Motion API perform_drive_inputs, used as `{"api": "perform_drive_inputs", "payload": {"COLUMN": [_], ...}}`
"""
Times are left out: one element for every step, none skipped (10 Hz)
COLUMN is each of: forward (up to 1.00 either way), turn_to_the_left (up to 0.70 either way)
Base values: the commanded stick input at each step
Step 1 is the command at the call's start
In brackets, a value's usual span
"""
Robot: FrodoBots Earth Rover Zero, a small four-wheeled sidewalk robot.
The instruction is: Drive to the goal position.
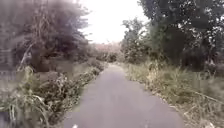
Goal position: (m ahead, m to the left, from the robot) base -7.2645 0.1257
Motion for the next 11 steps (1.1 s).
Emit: {"api": "perform_drive_inputs", "payload": {"forward": [1.00,1.00,1.00,1.00,1.00,1.00,1.00,1.00,1.00,1.00,1.00], "turn_to_the_left": [0.09,0.15,0.25,0.16,0.03,0.03,0.03,0.03,0.02,0.01,0.00]}}
